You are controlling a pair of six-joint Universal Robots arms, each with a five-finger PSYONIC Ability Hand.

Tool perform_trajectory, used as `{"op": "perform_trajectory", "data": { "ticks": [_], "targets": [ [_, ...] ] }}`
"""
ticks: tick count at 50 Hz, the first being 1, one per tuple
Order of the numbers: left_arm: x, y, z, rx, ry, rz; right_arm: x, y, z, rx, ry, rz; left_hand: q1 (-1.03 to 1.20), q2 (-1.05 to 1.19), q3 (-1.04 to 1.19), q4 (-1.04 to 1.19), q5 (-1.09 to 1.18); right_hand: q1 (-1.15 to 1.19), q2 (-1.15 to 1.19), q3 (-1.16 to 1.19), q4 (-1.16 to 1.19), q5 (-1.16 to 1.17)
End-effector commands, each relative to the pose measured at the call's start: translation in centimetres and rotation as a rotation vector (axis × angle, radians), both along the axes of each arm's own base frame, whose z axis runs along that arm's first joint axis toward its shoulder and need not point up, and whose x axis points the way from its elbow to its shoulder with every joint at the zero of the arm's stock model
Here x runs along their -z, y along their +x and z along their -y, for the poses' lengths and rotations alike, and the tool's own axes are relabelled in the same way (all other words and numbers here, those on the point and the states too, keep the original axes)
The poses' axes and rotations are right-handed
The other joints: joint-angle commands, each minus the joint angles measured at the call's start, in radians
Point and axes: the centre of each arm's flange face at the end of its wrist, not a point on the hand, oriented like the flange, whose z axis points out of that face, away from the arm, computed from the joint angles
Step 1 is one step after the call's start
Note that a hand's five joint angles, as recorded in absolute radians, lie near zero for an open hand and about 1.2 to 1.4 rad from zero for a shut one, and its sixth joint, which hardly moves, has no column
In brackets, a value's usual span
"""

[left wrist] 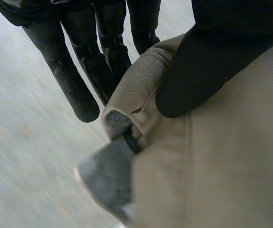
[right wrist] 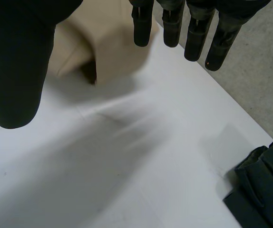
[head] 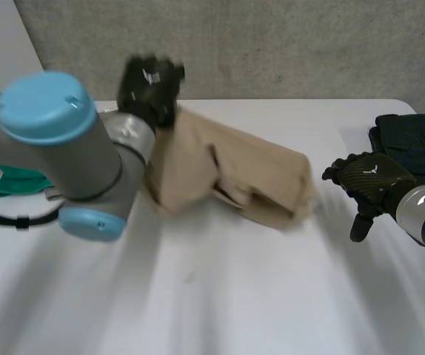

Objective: Fold the laundry.

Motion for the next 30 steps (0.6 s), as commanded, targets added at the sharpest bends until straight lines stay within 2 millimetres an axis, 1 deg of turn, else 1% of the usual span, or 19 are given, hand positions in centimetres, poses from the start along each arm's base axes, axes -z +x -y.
{"op": "perform_trajectory", "data": {
  "ticks": [1, 3, 4, 7, 8, 11, 12, 15, 16, 17, 18, 23, 26, 27, 28, 30],
  "targets": [
    [-6.2, -3.5, -3.4, 0.209, -0.256, -0.131, -0.1, -0.1, 0.3, 0.012, -0.02, 0.0, 0.3, 0.21, 0.222, 0.2, 0.249, -0.024, -0.043, -0.034, -0.056, -0.058],
    [-5.4, -4.9, -4.8, 0.277, -0.248, -0.12, -0.1, -0.1, 0.4, 0.016, -0.024, 0.003, 0.3, 0.21, 0.222, 0.2, 0.249, -0.024, -0.043, -0.034, -0.056, -0.058],
    [-4.0, -6.2, -5.9, 0.338, -0.227, -0.103, -0.1, -0.1, 0.5, 0.016, -0.027, 0.004, 0.3, 0.21, 0.222, 0.2, 0.249, -0.024, -0.043, -0.034, -0.056, -0.058],
    [-1.2, -8.5, -8.1, 0.443, -0.18, -0.067, -0.2, -0.5, 0.7, 0.029, -0.033, 0.006, 0.3, 0.21, 0.222, 0.2, 0.249, -0.024, -0.043, -0.034, -0.056, -0.058],
    [0.7, -9.7, -9.7, 0.514, -0.147, -0.039, -0.2, -0.7, 0.9, 0.035, -0.034, 0.006, 0.3, 0.21, 0.222, 0.2, 0.249, -0.024, -0.043, -0.034, -0.056, -0.058],
    [3.5, -11.1, -11.8, 0.612, -0.1, 0.003, -0.2, -1.3, 1.3, 0.057, -0.038, 0.007, 0.3, 0.21, 0.222, 0.2, 0.249, -0.024, -0.043, -0.034, -0.056, -0.058],
    [5.4, -11.6, -12.4, 0.65, -0.067, 0.029, -0.3, -1.4, 1.4, 0.062, -0.04, 0.008, 0.015, -0.075, -0.063, -0.084, -0.035, -0.024, -0.043, -0.034, -0.056, -0.058],
    [7.7, -12.0, -13.2, 0.679, -0.022, 0.066, -0.4, -2.1, 2.0, 0.087, -0.045, 0.009, -0.922, -1.012, -1.0, -1.022, -0.972, -0.024, -0.043, -0.034, -0.056, -0.058],
    [8.6, -12.0, -13.7, 0.69, 0.003, 0.088, -0.4, -2.3, 2.1, 0.093, -0.047, 0.009, -0.849, -0.939, -0.927, -0.948, -0.899, -0.024, -0.043, -0.034, -0.056, -0.058],
    [8.9, -11.9, -13.9, 0.692, 0.015, 0.096, -0.5, -2.5, 2.2, 0.101, -0.048, 0.009, -0.883, -0.973, -0.961, -0.982, -0.933, -0.024, -0.043, -0.034, -0.056, -0.058],
    [9.1, -11.9, -14.0, 0.692, 0.025, 0.101, -0.6, -2.7, 2.4, 0.107, -0.053, 0.01, -0.921, -1.011, -0.999, -1.02, -0.971, -0.024, -0.043, -0.034, -0.056, -0.058],
    [8.8, -11.5, -14.4, 0.695, 0.045, 0.105, -0.9, -3.3, 3.1, 0.128, -0.076, 0.011, -0.922, -1.012, -1.0, -1.022, -0.972, -0.024, -0.043, -0.034, -0.056, -0.058],
    [6.5, -10.9, -14.5, 0.686, 0.016, 0.079, -1.2, -3.3, 3.3, 0.129, -0.091, 0.014, -0.922, -1.012, -1.0, -1.022, -0.972, -0.024, -0.043, -0.034, -0.056, -0.058],
    [5.5, -10.6, -14.6, 0.683, 0.001, 0.068, -1.2, -3.3, 3.3, 0.129, -0.094, 0.015, -0.922, -1.012, -1.0, -1.022, -0.972, -0.024, -0.043, -0.034, -0.056, -0.058],
    [3.7, -9.9, -14.6, 0.674, -0.028, 0.046, -1.2, -3.3, 3.3, 0.127, -0.095, 0.015, -0.922, -1.012, -1.0, -1.022, -0.972, -0.024, -0.043, -0.034, -0.056, -0.058],
    [2.0, -9.2, -14.4, 0.663, -0.051, 0.02, -1.2, -3.2, 3.3, 0.126, -0.094, 0.015, -0.922, -1.012, -1.0, -1.022, -0.972, -0.024, -0.043, -0.034, -0.056, -0.058]
  ]
}}
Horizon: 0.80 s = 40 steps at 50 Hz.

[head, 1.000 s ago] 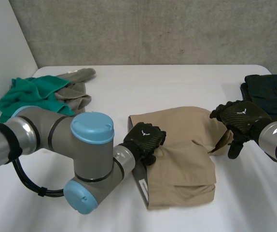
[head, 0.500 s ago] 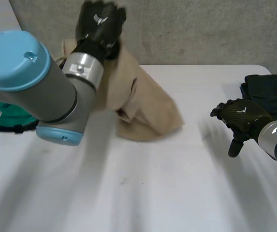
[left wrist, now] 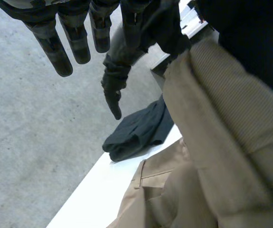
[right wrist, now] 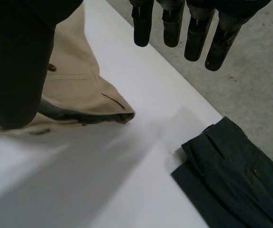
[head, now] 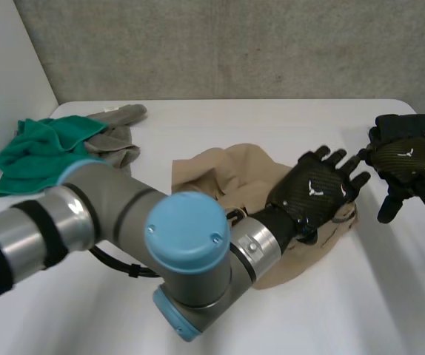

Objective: Fold the laundry.

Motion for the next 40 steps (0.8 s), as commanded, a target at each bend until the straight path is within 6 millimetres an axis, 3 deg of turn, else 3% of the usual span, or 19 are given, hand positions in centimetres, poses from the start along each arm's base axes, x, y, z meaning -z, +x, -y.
{"op": "perform_trajectory", "data": {
  "ticks": [1, 5, 9, 12, 18, 24, 28, 34, 40],
  "targets": [
    [-7.8, 3.0, 0.7, -0.052, -0.066, -0.136, -0.4, 0.0, 0.2, 0.0, -0.019, 0.002, -0.024, -0.026, -0.035, -0.027, -0.045, -0.024, -0.043, -0.034, -0.056, -0.058],
    [-11.1, 5.2, 2.3, -0.109, -0.071, -0.209, -1.2, 0.0, -0.1, -0.001, -0.041, 0.001, -0.023, -0.026, -0.034, -0.026, -0.045, -0.024, -0.043, -0.034, -0.056, -0.058],
    [-12.2, 7.8, 4.7, -0.182, -0.022, -0.246, -3.0, 0.4, -1.2, -0.018, -0.097, 0.003, -0.014, -0.017, -0.026, -0.017, -0.036, -0.024, -0.043, -0.034, -0.056, -0.058],
    [-11.5, 9.3, 6.6, -0.237, 0.025, -0.245, -4.6, 1.2, -2.4, -0.051, -0.144, 0.007, -0.002, -0.005, -0.014, -0.006, -0.024, -0.024, -0.043, -0.034, -0.056, -0.058],
    [-7.4, 12.9, 9.7, -0.395, 0.176, -0.131, -6.5, 3.4, -6.0, -0.167, -0.151, -0.012, 0.024, 0.021, 0.013, 0.021, 0.002, -0.024, -0.043, -0.034, -0.056, -0.058],
    [-2.3, 13.5, 10.1, -0.459, 0.311, 0.008, -4.4, 6.3, -10.3, -0.343, -0.016, -0.12, 0.045, 0.042, 0.033, 0.041, 0.023, -0.024, -0.043, -0.034, -0.056, -0.058],
    [1.1, 13.2, 10.5, -0.46, 0.369, 0.082, -2.3, 7.7, -11.7, -0.374, 0.063, -0.171, 0.059, 0.057, 0.048, 0.056, 0.038, -0.014, -0.033, -0.024, -0.046, -0.047],
    [3.0, 12.4, 10.9, -0.438, 0.364, 0.124, 0.6, 7.6, -11.8, -0.302, 0.155, -0.257, 0.059, 0.057, 0.048, 0.056, 0.038, 0.006, -0.012, -0.003, -0.025, -0.027],
    [4.2, 10.7, 10.4, -0.397, 0.358, 0.14, 1.8, 7.3, -11.9, -0.27, 0.183, -0.234, 0.059, 0.057, 0.048, 0.056, 0.038, 0.039, 0.02, 0.029, 0.007, 0.006]
  ]
}}
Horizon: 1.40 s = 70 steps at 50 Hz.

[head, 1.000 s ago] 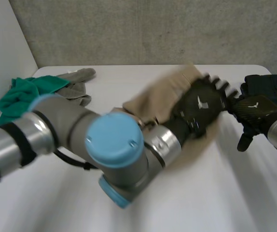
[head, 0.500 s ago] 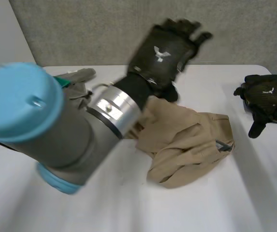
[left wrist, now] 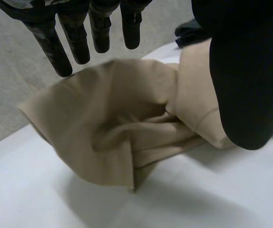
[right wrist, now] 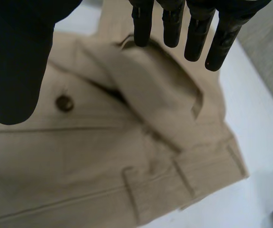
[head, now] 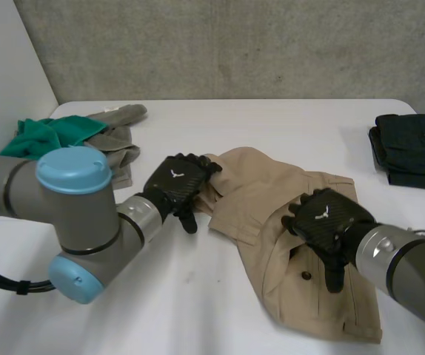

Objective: Fold the laundry.

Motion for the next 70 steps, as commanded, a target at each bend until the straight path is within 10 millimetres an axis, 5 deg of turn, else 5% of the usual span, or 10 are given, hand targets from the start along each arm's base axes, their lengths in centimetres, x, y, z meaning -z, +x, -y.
{"op": "perform_trajectory", "data": {
  "ticks": [1, 14, 22, 32, 41, 50, 53, 63, 70],
  "targets": [
    [1.1, -1.9, -0.6, 0.052, -0.006, 0.006, 1.6, -0.5, 0.3, 0.067, 0.033, 0.018, 0.056, 0.054, 0.046, 0.054, 0.035, 0.039, 0.02, 0.029, 0.007, 0.006],
    [1.0, -4.2, -3.5, 0.128, -0.025, -0.017, 0.3, -1.6, -0.7, 0.106, -0.016, 0.078, 0.121, 0.119, 0.11, 0.118, 0.1, 0.044, 0.026, 0.035, 0.013, 0.011],
    [-0.2, -6.7, -5.0, 0.189, -0.067, -0.06, -0.2, -3.8, 1.4, 0.201, -0.039, 0.083, 0.176, 0.174, 0.166, 0.174, 0.155, 0.065, 0.046, 0.055, 0.034, 0.032],
    [-0.1, -9.3, -3.7, 0.123, -0.081, -0.123, 0.2, -4.9, 2.4, 0.232, -0.03, 0.098, 0.297, 0.295, 0.287, 0.294, 0.276, 0.065, 0.046, 0.055, 0.034, 0.032],
    [1.9, -10.1, -3.3, 0.105, -0.058, -0.092, 0.7, -5.5, 3.0, 0.254, -0.046, 0.102, 0.379, 0.377, 0.369, 0.376, 0.358, 0.065, 0.046, 0.055, 0.034, 0.032],
    [2.4, -9.7, -2.2, 0.05, -0.074, -0.033, 0.6, -6.1, 3.9, 0.266, -0.051, 0.127, 1.092, 1.09, 1.081, 1.089, 1.07, 0.065, 0.046, 0.055, 0.034, 0.032],
    [2.1, -9.4, -2.3, 0.046, -0.095, -0.009, 0.5, -6.3, 4.2, 0.268, -0.051, 0.14, 1.195, 1.193, 1.185, 1.192, 1.174, 0.056, 0.038, 0.047, 0.025, 0.023],
    [-4.8, -3.7, 2.4, -0.16, -0.224, -0.018, -0.2, -6.1, 4.6, 0.264, -0.044, 0.187, 1.195, 1.193, 1.185, 1.192, 1.174, -0.008, -0.027, -0.018, -0.04, -0.041],
    [-4.3, 3.2, 5.8, -0.325, -0.175, 0.053, -0.6, -5.8, 4.6, 0.294, -0.018, 0.246, 1.195, 1.193, 1.185, 1.192, 1.174, -0.008, -0.027, -0.018, -0.04, -0.041]
  ]
}}
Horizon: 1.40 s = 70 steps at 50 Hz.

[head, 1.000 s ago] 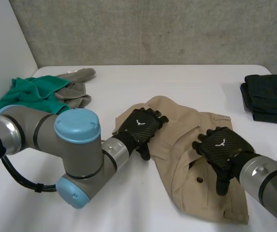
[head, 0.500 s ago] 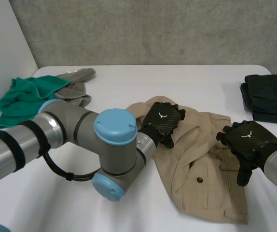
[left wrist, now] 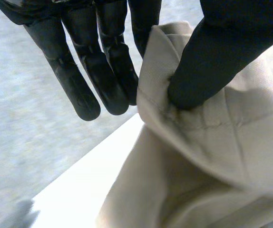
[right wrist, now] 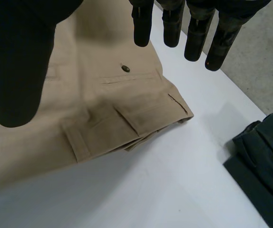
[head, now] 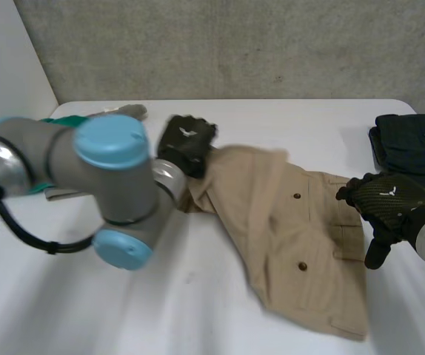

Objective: Fold the laundry.

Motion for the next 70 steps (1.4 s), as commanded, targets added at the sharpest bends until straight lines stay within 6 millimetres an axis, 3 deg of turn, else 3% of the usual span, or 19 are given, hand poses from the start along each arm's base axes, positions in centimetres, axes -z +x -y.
{"op": "perform_trajectory", "data": {
  "ticks": [1, 3, 9, 10, 11, 12, 15, 16, 17, 20, 26, 32, 40, 46, 50, 51, 60, 65, 70],
  "targets": [
    [0.6, 7.2, 3.4, -0.177, 0.059, 0.048, -0.3, 0.3, -0.1, 0.019, 0.019, 0.056, 0.278, 0.205, 0.216, 0.2, 0.246, -0.008, -0.027, -0.018, -0.04, -0.041],
    [1.8, 8.7, 3.5, -0.211, 0.099, 0.068, -0.3, 0.4, -0.2, 0.018, 0.022, 0.063, 0.278, 0.205, 0.216, 0.2, 0.246, -0.003, -0.021, -0.012, -0.034, -0.035],
    [4.0, 10.1, 3.2, -0.241, 0.173, 0.092, 0.3, 1.5, -1.0, -0.021, 0.065, 0.096, 0.249, 0.176, 0.187, 0.171, 0.218, -0.002, -0.021, -0.012, -0.034, -0.035],
    [4.2, 10.3, 3.1, -0.244, 0.18, 0.095, 0.6, 2.3, -1.7, -0.048, 0.087, 0.104, 0.045, -0.028, -0.017, -0.032, 0.014, -0.002, -0.021, -0.012, -0.034, -0.035],
    [4.5, 10.7, 3.1, -0.25, 0.191, 0.105, 0.8, 2.7, -2.0, -0.063, 0.097, 0.105, -0.454, -0.527, -0.516, -0.531, -0.485, -0.002, -0.021, -0.012, -0.034, -0.035],
    [4.6, 10.7, 3.0, -0.249, 0.193, 0.107, 1.0, 3.1, -2.4, -0.077, 0.105, 0.104, -0.648, -0.721, -0.71, -0.725, -0.679, 0.0, -0.018, -0.009, -0.031, -0.032],
    [4.0, 10.7, 2.7, -0.237, 0.185, 0.104, 1.9, 4.4, -3.9, -0.139, 0.142, 0.096, -0.893, -0.966, -0.955, -0.971, -0.925, 0.012, -0.007, 0.002, -0.019, -0.02],
    [3.5, 10.7, 2.6, -0.232, 0.173, 0.097, 2.2, 4.9, -4.5, -0.164, 0.151, 0.096, -0.899, -0.972, -0.961, -0.977, -0.93, 0.021, 0.002, 0.011, -0.011, -0.011],
    [1.1, 11.0, 2.0, -0.227, 0.123, 0.066, 2.3, 5.2, -5.0, -0.18, 0.159, 0.098, -0.899, -0.972, -0.961, -0.977, -0.931, 0.03, 0.011, 0.02, -0.002, -0.003],
    [-0.9, 11.3, 1.1, -0.206, 0.072, 0.034, 2.6, 5.7, -6.0, -0.202, 0.182, 0.108, -0.891, -0.963, -0.953, -0.968, -0.922, 0.056, 0.038, 0.046, 0.025, 0.024],
    [-2.5, 10.5, -1.7, -0.033, 0.005, -0.004, 3.5, 7.0, -8.5, -0.276, 0.198, 0.097, -0.876, -0.949, -0.938, -0.953, -0.907, 0.132, 0.114, 0.123, 0.101, 0.1],
    [-1.5, 9.8, -3.3, 0.096, 0.029, 0.001, 4.8, 7.3, -9.4, -0.264, 0.138, 0.069, -0.861, -0.934, -0.923, -0.939, -0.892, 0.206, 0.187, 0.196, 0.174, 0.174],
    [2.9, 9.8, -2.2, 0.112, 0.027, 0.227, 7.7, 7.7, -9.6, -0.213, 0.104, 0.009, -0.762, -0.834, -0.824, -0.839, -0.793, 0.297, 0.278, 0.287, 0.265, 0.265],
    [3.8, 10.2, -1.7, 0.093, -0.045, 0.389, 8.6, 8.0, -9.0, -0.209, 0.075, 0.018, -0.697, -0.77, -0.759, -0.774, -0.728, 0.441, 0.422, 0.431, 0.409, 0.408],
    [4.0, 10.7, -1.4, 0.038, -0.038, 0.415, 8.6, 8.1, -8.6, -0.203, 0.054, 0.031, -0.694, -0.767, -0.756, -0.771, -0.725, 0.915, 0.896, 0.905, 0.884, 0.883],
    [4.1, 10.7, -1.5, 0.033, -0.035, 0.416, 8.6, 8.1, -8.3, -0.197, 0.039, 0.039, -0.694, -0.767, -0.756, -0.771, -0.725, 1.19, 1.171, 1.18, 1.158, 1.157],
    [2.8, 11.2, -3.2, 0.027, 0.038, 0.381, 7.4, 8.4, -6.4, -0.169, -0.05, 0.065, -0.694, -0.767, -0.756, -0.771, -0.725, 1.197, 1.179, 1.187, 1.166, 1.165],
    [3.5, 11.8, -4.6, 0.03, 0.164, 0.367, 6.8, 8.4, -5.0, -0.146, -0.069, 0.073, -0.694, -0.767, -0.756, -0.771, -0.725, 1.197, 1.179, 1.187, 1.166, 1.165],
    [4.6, 12.5, -5.6, 0.031, 0.225, 0.386, 6.4, 7.1, -2.1, -0.078, -0.104, 0.051, -0.691, -0.764, -0.753, -0.768, -0.722, 1.197, 1.179, 1.187, 1.166, 1.165]
  ]
}}
